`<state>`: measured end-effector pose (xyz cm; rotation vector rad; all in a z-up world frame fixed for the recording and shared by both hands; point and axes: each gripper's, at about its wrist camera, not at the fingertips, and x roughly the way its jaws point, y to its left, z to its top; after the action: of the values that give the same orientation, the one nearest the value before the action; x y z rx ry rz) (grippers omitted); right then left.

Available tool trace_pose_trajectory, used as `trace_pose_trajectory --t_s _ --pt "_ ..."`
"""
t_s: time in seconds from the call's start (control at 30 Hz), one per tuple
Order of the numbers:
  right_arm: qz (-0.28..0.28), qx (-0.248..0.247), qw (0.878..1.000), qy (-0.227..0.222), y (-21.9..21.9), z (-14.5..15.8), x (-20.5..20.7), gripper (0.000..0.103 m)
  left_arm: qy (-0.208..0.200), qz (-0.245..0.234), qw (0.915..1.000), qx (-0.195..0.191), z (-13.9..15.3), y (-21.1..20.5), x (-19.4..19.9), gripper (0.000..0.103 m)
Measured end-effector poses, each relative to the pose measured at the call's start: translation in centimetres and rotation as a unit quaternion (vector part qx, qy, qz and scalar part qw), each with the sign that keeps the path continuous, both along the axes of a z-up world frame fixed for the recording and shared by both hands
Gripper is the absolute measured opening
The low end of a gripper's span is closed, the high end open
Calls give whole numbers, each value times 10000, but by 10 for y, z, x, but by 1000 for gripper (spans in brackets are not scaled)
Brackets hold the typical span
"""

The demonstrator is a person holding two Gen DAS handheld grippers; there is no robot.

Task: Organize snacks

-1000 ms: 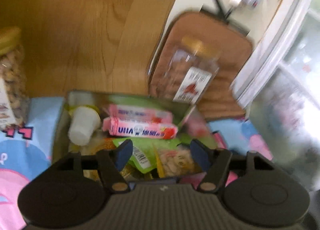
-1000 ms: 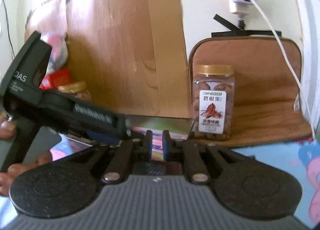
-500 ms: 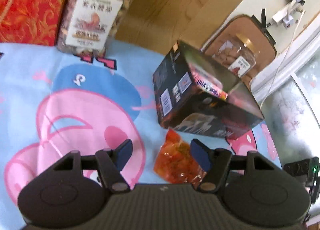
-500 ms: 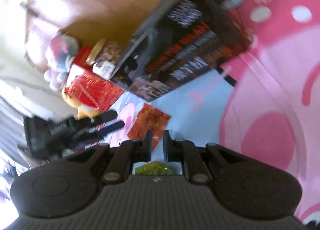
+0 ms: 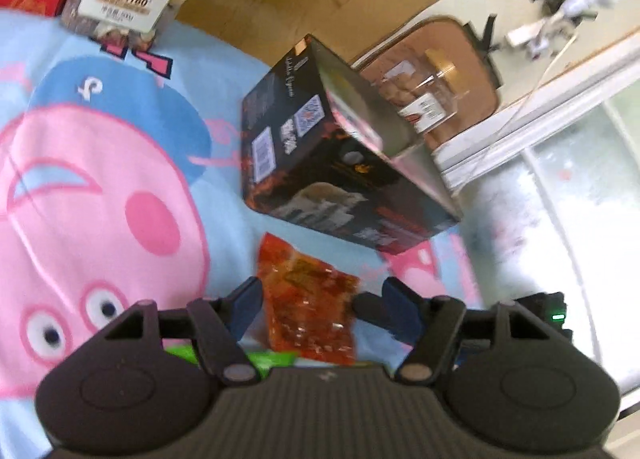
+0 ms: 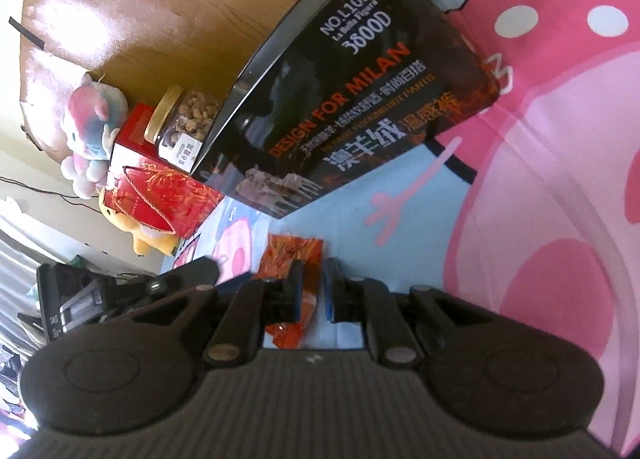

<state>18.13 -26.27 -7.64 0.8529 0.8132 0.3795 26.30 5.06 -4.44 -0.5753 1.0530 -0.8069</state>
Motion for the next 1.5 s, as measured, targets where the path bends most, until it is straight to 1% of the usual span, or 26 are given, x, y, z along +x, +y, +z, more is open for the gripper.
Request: trace_pose_trajectory --t_s 0.07,0.1,0.13,0.2,0.23,0.33,0.37,0.4,0.43,0.5,0.57,0.63,0.77,0.83,0.93,1.03,1.13,1.17,1.2,1.23,1.27,1.3,1.33,1.37,1.43,1.5 --pt "21 32 10000 -24 -2 -1 0 12 38 24 9997 -246 0 5 -4 67" --pt "27 37 10000 -39 -2 -2 -1 12 32 8 9996 -293 0 5 -6 67" --pt "32 30 10000 -56 -2 -2 -1 12 46 11 9996 -267 -1 3 -6 67" --pt "34 2 10000 -81 -3 -1 -3 13 90 40 9999 -17 -7 -4 -6 65" --pt "49 -47 9999 -103 -2 0 -3 14 10 47 10000 -14 -8 -6 -7 65" --pt "189 -339 9989 -261 7 7 -1 20 -77 110 9999 80 -6 -11 -11 65" --pt "284 -438 9981 -336 11 10 0 29 -114 143 9998 108 -6 -11 -11 59" --pt "384 -495 9972 -398 14 14 1 42 -135 182 9996 163 -7 -11 -12 50" --pt "453 -490 9968 -446 17 16 1 48 -117 211 9996 163 -9 -9 -12 45" --pt "338 -709 9953 -571 19 21 -1 49 64 314 9994 162 -16 -3 -10 11" --pt "329 -902 9927 -727 20 22 -4 49 247 438 9987 69 -26 4 -8 4" --pt "396 -899 9921 -776 20 17 -4 49 329 498 9981 -124 -30 9 -7 4" --pt "423 -1235 9858 -1055 25 17 -8 47 353 609 9973 -215 -33 12 -7 4" --pt "277 -1425 9825 -1168 25 19 -12 51 408 645 9967 -288 -35 15 -6 4" --pt "341 -1592 9780 -1300 26 18 -12 54 576 715 9945 -507 -40 20 -4 4" --pt "511 -1656 9753 -1368 33 18 -5 56 582 773 9942 -476 -42 20 -1 5" --pt "840 -1694 9711 -1454 44 19 6 56 553 766 9946 -434 -41 19 0 5" --pt "874 -1714 9705 -1452 46 21 8 56 531 764 9948 -419 -41 19 -1 5" --pt "900 -1776 9688 -1475 48 21 8 52 521 766 9948 -418 -40 19 -1 5" --pt "906 -1853 9664 -1532 50 22 8 44 506 772 9949 -410 -40 19 -1 5" --pt "864 -1858 9659 -1582 49 23 6 15 460 765 9953 -376 -39 18 -2 5" --pt "943 -1639 9703 -1510 47 21 6 2 410 732 9959 -339 -38 17 -4 5" --pt "984 -1358 9747 -1478 46 20 6 2 356 640 9968 -318 -36 14 -7 5" --pt "1080 -1288 9743 -1502 50 19 3 2 270 565 9977 -266 -32 10 -10 5" --pt "1220 -1705 9616 -1774 67 25 -6 2 140 502 9985 -147 -27 5 -15 5" --pt "1336 -1769 9555 -1947 75 32 -11 3 126 532 9985 -91 -27 6 -18 5"
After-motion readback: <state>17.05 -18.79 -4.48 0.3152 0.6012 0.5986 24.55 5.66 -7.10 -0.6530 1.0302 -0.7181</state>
